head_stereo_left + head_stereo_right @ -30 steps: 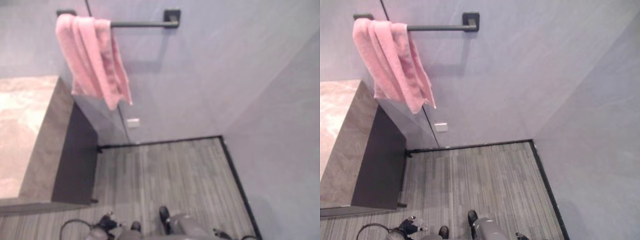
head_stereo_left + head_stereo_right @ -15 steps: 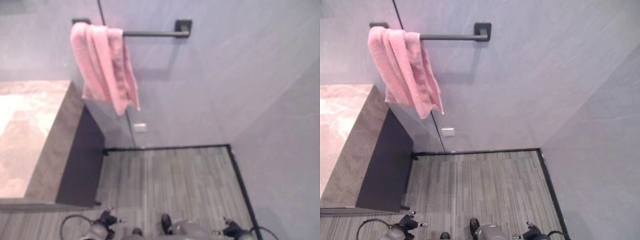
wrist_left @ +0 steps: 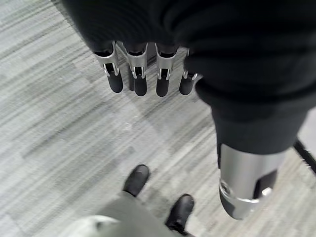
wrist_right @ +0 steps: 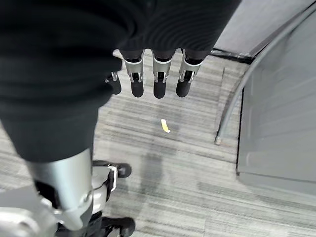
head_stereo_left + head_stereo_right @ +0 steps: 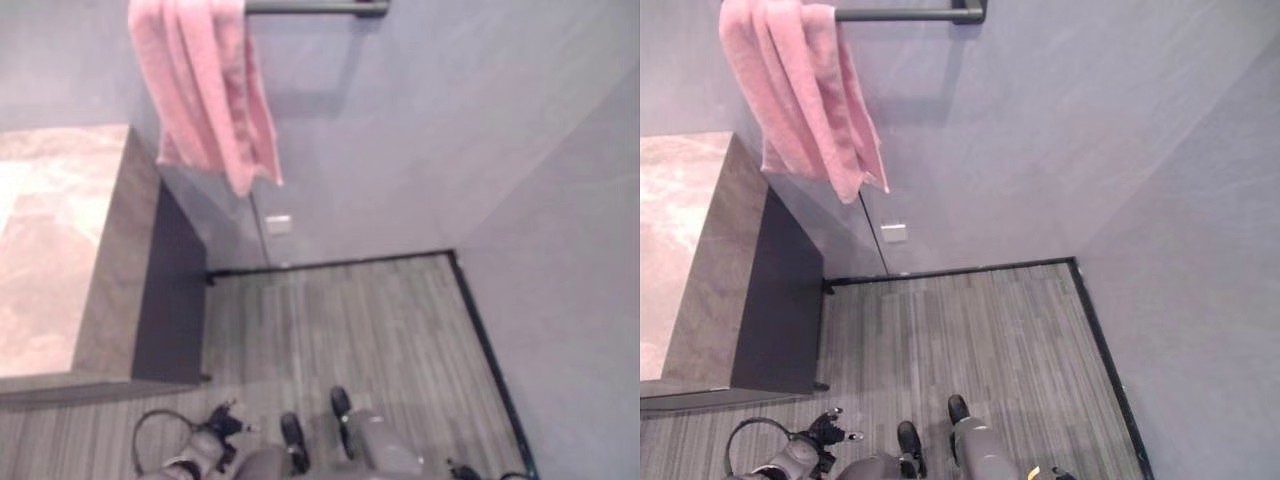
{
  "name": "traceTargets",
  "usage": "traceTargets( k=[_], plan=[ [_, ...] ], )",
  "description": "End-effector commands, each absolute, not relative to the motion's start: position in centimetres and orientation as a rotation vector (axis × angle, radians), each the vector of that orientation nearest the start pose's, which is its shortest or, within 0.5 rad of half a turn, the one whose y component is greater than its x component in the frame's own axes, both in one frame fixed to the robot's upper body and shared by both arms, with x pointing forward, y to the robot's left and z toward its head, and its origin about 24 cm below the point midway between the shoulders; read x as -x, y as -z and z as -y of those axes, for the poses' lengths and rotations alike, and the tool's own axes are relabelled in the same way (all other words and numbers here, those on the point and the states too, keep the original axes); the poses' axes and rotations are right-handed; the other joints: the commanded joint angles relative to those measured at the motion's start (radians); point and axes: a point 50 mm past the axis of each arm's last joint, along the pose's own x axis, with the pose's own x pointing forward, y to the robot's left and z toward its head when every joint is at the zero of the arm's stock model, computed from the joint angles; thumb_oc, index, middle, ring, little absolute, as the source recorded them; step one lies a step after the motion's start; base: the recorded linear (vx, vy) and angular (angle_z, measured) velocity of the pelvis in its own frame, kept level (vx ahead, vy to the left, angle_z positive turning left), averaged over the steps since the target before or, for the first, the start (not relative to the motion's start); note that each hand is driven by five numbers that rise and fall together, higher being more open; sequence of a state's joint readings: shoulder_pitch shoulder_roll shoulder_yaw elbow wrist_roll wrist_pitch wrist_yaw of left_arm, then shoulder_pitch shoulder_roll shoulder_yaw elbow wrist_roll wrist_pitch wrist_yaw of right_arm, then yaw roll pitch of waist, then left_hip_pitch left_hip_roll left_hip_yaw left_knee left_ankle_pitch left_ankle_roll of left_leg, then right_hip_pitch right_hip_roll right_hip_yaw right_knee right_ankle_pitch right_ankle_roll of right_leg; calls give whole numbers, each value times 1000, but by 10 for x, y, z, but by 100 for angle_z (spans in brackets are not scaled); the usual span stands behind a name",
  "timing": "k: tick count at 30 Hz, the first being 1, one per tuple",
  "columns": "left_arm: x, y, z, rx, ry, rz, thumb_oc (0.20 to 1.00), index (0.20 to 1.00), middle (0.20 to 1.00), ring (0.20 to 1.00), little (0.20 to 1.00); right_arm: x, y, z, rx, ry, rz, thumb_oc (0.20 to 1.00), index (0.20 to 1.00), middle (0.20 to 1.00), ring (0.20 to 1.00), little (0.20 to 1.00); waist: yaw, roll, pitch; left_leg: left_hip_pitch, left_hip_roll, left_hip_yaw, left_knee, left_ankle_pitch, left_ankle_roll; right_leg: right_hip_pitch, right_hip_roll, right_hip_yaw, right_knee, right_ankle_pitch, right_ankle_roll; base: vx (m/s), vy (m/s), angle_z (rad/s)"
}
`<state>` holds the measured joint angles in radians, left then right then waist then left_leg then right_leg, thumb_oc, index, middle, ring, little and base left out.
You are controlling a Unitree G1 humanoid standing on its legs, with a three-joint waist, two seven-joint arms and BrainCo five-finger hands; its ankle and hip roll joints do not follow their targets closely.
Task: Put brush and paste in cup on sink, flatten towel.
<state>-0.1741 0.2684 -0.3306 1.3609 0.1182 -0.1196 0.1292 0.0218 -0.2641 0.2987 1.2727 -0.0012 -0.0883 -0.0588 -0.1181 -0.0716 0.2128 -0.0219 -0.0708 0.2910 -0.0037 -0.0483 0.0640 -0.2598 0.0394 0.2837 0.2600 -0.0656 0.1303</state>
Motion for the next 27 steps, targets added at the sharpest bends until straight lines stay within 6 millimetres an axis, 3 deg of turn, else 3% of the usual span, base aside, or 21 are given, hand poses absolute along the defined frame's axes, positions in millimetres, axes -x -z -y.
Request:
traceTargets(
  k=[1, 4, 6, 7, 11, 12, 15, 16, 23, 24, 27],
  plan=[
    [-141, 142, -253, -700, 82, -1040, 1000, 1000, 1000, 1000, 1000, -86, 162, 231, 463, -89, -1175, 1000, 1000, 1000, 1000, 1000, -30, 0, -8, 95, -47, -59, 45, -113, -31, -57, 73, 184, -83, 224, 100, -20, -11, 27],
    [-139, 143, -252, -699, 90, -1042, 1000, 1000, 1000, 1000, 1000, -86, 161, 232, 453, -62, -1167, 1000, 1000, 1000, 1000, 1000, -29, -1, -17, 126, -50, -28, 18, -113, -30, -63, 33, 106, -143, 252, 93, -25, -36, 31],
    [-139, 143, -252, -695, 81, -1041, 1000, 1000, 1000, 1000, 1000, -89, 161, 230, 452, -68, -1156, 1000, 1000, 1000, 1000, 1000, -28, -7, -20, 125, -53, -11, 7, -102, -30, -72, 29, 100, -157, 273, 96, -64, -67, -13],
    [-144, 141, -252, -683, 66, -1021, 1000, 1000, 1000, 1000, 1000, -94, 160, 225, 464, -92, -1140, 1000, 1000, 1000, 1000, 1000, -18, -6, -12, 124, -45, 7, -12, -80, -33, -84, 24, 62, -153, 272, 94, -96, -98, -57],
    [-153, 139, -246, -666, 72, -988, 1000, 1000, 1000, 1000, 1000, -89, 162, 226, 484, -113, -1162, 1000, 1000, 1000, 1000, 1000, -6, 8, -12, 124, -27, 3, -27, -64, -36, -79, 32, -6, -66, 205, 62, -70, -87, -21],
    [-157, 139, -239, -661, 95, -970, 1000, 1000, 1000, 1000, 1000, -87, 162, 232, 492, -87, -1179, 1000, 1000, 1000, 1000, 1000, 0, 23, -19, 128, -22, -13, -18, -72, -38, -20, 36, -29, -47, 138, 43, 6, -42, -8],
    [-155, 140, -237, -652, 97, -975, 1000, 1000, 1000, 1000, 1000, -86, 161, 234, 516, -92, -1186, 1000, 1000, 1000, 1000, 1000, 12, 18, -44, 129, -24, 0, -23, -75, -42, 20, 25, -22, -112, 156, 46, 66, -86, 1],
    [-152, 142, -236, -639, 95, -990, 1000, 1000, 1000, 1000, 1000, -85, 161, 236, 531, -101, -1191, 1000, 1000, 1000, 1000, 1000, 20, 22, -61, 137, -16, 1, -28, -76, -49, 31, 42, 1, -132, 156, 40, 142, -162, -14],
    [-131, 150, -235, -592, 72, -1060, 1000, 1000, 1000, 1000, 1000, -89, 158, 246, 495, -10, -1178, 1000, 1000, 1000, 1000, 1000, 42, 32, -102, 170, 25, -1, -32, -67, -74, 90, 79, 5, -169, 118, -5, 109, -128, -7],
    [-128, 150, -238, -603, 89, -1075, 1000, 1000, 1000, 1000, 1000, -109, 148, 265, 481, 39, -1150, 1000, 1000, 1000, 1000, 1000, 57, 27, -112, 175, 29, -11, -37, -64, -78, 105, 77, -4, -177, 114, -9, 81, -80, -3],
    [-125, 152, -234, -598, 97, -1075, 1000, 1000, 1000, 1000, 1000, -95, 153, 260, 445, 64, -1166, 1000, 1000, 1000, 1000, 1000, 65, 32, -122, 180, 38, -33, -42, -57, -83, 121, 78, -19, -179, 98, -19, 67, -81, 15]
  ],
)
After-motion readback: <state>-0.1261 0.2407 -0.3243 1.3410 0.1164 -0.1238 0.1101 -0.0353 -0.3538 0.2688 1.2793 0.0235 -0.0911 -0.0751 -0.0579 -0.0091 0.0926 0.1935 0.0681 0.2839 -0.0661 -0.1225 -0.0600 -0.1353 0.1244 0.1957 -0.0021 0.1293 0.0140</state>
